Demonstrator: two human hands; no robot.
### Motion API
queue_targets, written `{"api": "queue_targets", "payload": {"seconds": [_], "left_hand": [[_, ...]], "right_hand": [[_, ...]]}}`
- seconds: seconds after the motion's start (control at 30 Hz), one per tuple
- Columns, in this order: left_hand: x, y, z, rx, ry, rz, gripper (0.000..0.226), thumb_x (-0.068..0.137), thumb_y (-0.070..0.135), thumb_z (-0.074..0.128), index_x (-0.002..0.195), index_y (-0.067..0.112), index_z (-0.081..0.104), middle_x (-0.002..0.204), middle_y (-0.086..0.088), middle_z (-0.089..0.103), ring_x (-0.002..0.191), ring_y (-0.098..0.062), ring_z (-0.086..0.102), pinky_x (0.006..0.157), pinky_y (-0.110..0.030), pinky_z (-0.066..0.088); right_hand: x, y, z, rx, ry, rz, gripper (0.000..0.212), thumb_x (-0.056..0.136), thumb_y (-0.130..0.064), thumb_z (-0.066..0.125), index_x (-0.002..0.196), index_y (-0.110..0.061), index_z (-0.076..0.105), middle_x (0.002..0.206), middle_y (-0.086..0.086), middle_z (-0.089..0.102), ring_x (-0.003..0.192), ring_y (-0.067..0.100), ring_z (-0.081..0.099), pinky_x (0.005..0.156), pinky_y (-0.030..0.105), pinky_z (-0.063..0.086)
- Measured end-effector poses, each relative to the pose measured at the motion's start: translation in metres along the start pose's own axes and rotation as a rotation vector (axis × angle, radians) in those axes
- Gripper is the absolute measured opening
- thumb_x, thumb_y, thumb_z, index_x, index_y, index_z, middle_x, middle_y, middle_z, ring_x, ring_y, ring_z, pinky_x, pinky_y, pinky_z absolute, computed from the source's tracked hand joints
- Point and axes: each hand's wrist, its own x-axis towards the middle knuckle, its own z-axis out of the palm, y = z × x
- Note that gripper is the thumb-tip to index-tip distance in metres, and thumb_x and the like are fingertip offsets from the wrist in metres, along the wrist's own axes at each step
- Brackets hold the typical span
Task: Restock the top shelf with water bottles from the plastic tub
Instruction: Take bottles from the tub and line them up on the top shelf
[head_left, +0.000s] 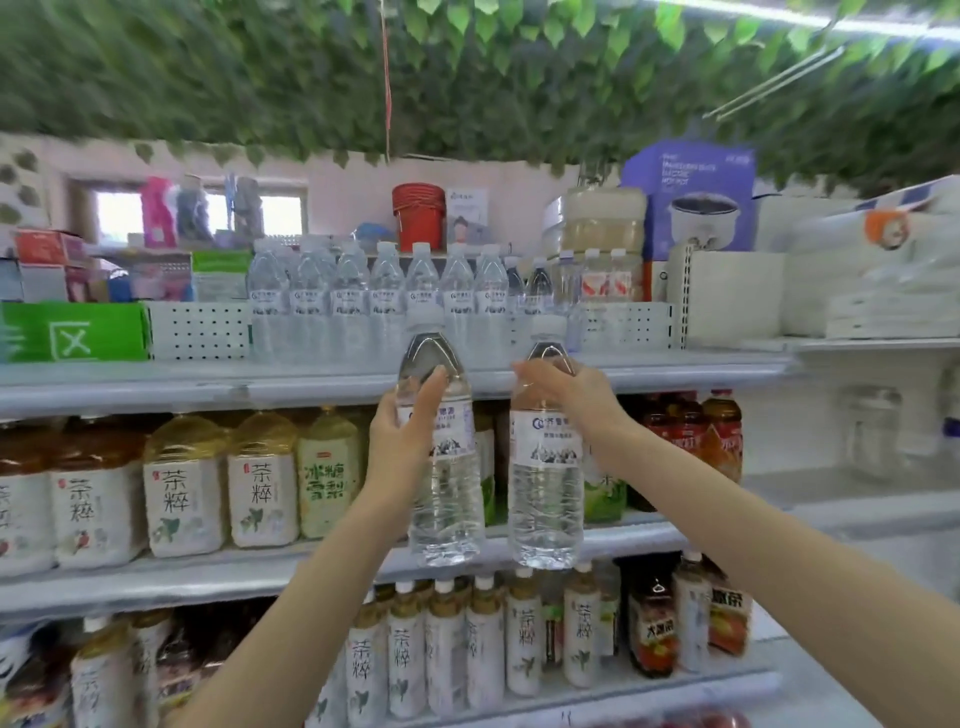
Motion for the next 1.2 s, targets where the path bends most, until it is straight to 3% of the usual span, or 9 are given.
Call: {"api": "queue_targets", "payload": {"seconds": [0.13, 0.3, 0.47, 0.57, 0.8, 0.9, 1.0, 1.1, 1.2], "left_hand": [[0.000, 0.004, 0.021, 0.025, 0.025, -0.005, 0.100, 0.067, 0.072, 0.053, 0.149, 0.025, 0.019, 0.153, -0.005, 0.027, 0.137, -0.028, 0.029, 0.108, -0.050, 0.025], [0.014, 0.014, 0.032, 0.059, 0.014, 0.054, 0.083, 0.082, 0.059, 0.052, 0.149, 0.023, 0.019, 0.153, -0.003, 0.026, 0.137, -0.026, 0.028, 0.107, -0.047, 0.026], [0.039, 0.021, 0.033, 0.069, -0.036, 0.075, 0.067, 0.086, 0.055, 0.051, 0.141, 0.025, 0.031, 0.128, 0.003, 0.039, 0.110, -0.014, 0.036, 0.087, -0.032, 0.032], [0.056, 0.020, 0.033, 0.062, -0.046, 0.087, 0.063, 0.086, 0.055, 0.051, 0.138, 0.024, 0.035, 0.119, 0.006, 0.038, 0.105, -0.012, 0.035, 0.075, -0.025, 0.036], [0.091, 0.009, 0.038, 0.108, -0.058, 0.168, 0.079, 0.078, 0.061, 0.051, 0.141, 0.016, 0.035, 0.144, -0.002, 0.038, 0.123, -0.018, 0.037, 0.101, -0.041, 0.028], [0.102, 0.008, 0.048, 0.102, -0.045, 0.227, 0.095, 0.066, 0.071, 0.047, 0.143, 0.018, 0.032, 0.147, -0.005, 0.036, 0.133, -0.025, 0.035, 0.108, -0.048, 0.028], [0.116, 0.010, 0.058, -0.015, 0.006, 0.231, 0.092, 0.070, 0.072, 0.051, 0.143, 0.019, 0.032, 0.146, -0.004, 0.038, 0.132, -0.025, 0.036, 0.108, -0.048, 0.028], [0.132, 0.014, 0.071, -0.150, 0.063, 0.256, 0.100, 0.054, 0.082, 0.055, 0.132, 0.019, 0.045, 0.132, -0.005, 0.052, 0.121, -0.026, 0.049, 0.103, -0.048, 0.037], [0.152, 0.021, 0.086, -0.280, 0.121, 0.281, 0.087, 0.060, 0.080, 0.058, 0.124, 0.022, 0.045, 0.129, -0.005, 0.056, 0.113, -0.025, 0.057, 0.099, -0.052, 0.043]], "right_hand": [[0.008, -0.003, -0.020, 0.003, -0.010, -0.022, 0.040, 0.079, -0.042, 0.067, 0.101, -0.008, 0.064, 0.090, 0.002, 0.073, 0.094, 0.017, 0.062, 0.068, 0.028, 0.034], [0.026, -0.002, -0.022, -0.018, -0.023, -0.096, 0.031, 0.081, -0.042, 0.066, 0.088, -0.012, 0.067, 0.092, 0.002, 0.068, 0.093, 0.016, 0.059, 0.071, 0.027, 0.035], [0.046, 0.004, -0.012, -0.006, -0.012, -0.124, 0.028, 0.083, -0.040, 0.064, 0.084, -0.011, 0.067, 0.092, 0.003, 0.068, 0.091, 0.017, 0.059, 0.071, 0.026, 0.036], [0.058, 0.006, -0.009, -0.011, 0.003, -0.134, 0.028, 0.083, -0.042, 0.065, 0.083, -0.013, 0.066, 0.090, 0.000, 0.069, 0.092, 0.014, 0.061, 0.070, 0.025, 0.035], [0.093, 0.025, -0.006, 0.051, 0.084, -0.110, 0.035, 0.080, -0.044, 0.067, 0.091, -0.010, 0.066, 0.093, 0.002, 0.070, 0.093, 0.017, 0.061, 0.078, 0.032, 0.038], [0.109, 0.030, -0.010, 0.021, 0.099, -0.144, 0.028, 0.081, -0.041, 0.066, 0.078, -0.014, 0.067, 0.090, 0.002, 0.069, 0.093, 0.019, 0.061, 0.085, 0.036, 0.040], [0.128, 0.029, -0.021, 0.018, 0.130, -0.216, 0.031, 0.079, -0.041, 0.067, 0.081, -0.011, 0.068, 0.086, 0.001, 0.071, 0.091, 0.021, 0.064, 0.090, 0.039, 0.043], [0.148, 0.023, -0.041, 0.050, 0.156, -0.311, 0.026, 0.080, -0.041, 0.067, 0.069, -0.017, 0.068, 0.077, 0.000, 0.071, 0.085, 0.024, 0.066, 0.091, 0.041, 0.044], [0.171, 0.013, -0.066, 0.136, 0.199, -0.380, 0.026, 0.082, -0.039, 0.067, 0.069, -0.016, 0.063, 0.066, -0.006, 0.068, 0.071, 0.020, 0.063, 0.084, 0.037, 0.049]]}}
